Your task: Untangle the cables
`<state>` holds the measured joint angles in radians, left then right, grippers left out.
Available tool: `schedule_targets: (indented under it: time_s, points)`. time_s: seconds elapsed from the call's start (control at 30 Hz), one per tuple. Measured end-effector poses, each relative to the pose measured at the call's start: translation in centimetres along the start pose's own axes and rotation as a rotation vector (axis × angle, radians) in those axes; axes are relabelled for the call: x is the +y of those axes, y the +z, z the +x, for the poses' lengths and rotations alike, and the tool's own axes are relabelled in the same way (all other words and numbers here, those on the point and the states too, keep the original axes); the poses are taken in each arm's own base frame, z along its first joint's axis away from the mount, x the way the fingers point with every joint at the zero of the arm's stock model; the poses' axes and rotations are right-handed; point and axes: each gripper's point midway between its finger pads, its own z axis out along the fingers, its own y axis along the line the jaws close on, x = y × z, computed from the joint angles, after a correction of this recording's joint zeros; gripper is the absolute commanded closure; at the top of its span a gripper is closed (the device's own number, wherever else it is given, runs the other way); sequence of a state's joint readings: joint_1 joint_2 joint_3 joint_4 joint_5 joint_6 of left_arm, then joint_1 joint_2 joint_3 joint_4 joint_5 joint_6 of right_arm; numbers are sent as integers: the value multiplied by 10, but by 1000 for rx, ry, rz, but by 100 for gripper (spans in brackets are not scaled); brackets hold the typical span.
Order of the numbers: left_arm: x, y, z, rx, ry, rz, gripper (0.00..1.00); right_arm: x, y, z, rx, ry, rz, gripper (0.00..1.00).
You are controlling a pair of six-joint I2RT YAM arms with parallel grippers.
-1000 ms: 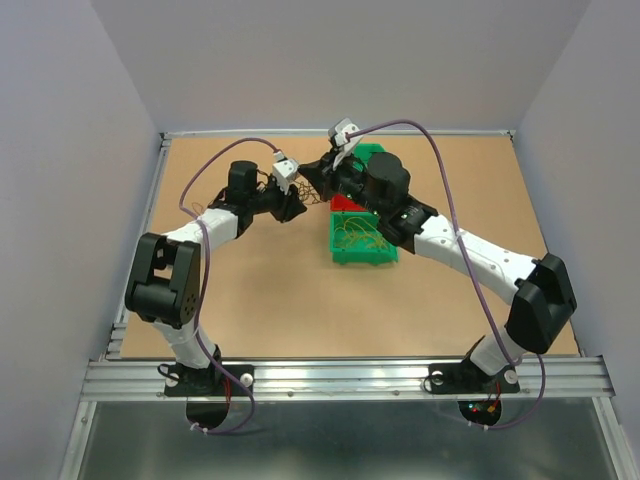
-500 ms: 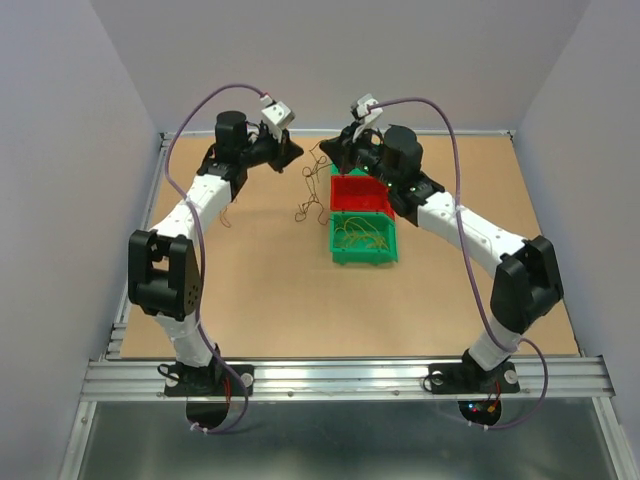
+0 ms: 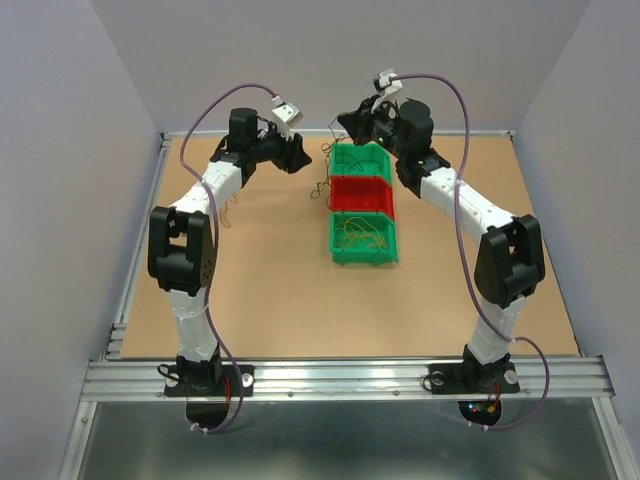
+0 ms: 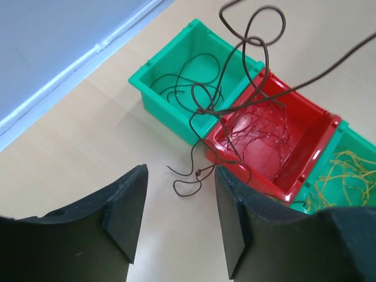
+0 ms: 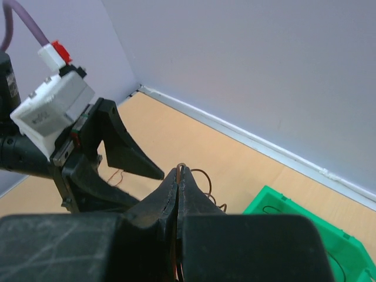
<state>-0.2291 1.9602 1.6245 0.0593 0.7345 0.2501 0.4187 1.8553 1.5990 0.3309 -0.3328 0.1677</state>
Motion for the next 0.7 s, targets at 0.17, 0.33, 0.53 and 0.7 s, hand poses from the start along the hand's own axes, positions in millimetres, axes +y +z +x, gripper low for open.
schedule_targets:
  time_s: [0.17,0.33,0.53,0.7]
  points:
    - [-9,2,54,95,-11,41,26,-7,12,23,36,25,-11,99]
    - [-2,19,83,153,-6,81,26,-9,14,39,71,43,-23,99]
    - [2,42,119,223,-44,139,26,-7,15,37,64,40,-30,99]
    - [-12,53,130,271,-62,164,29,-8,15,36,62,36,-29,100]
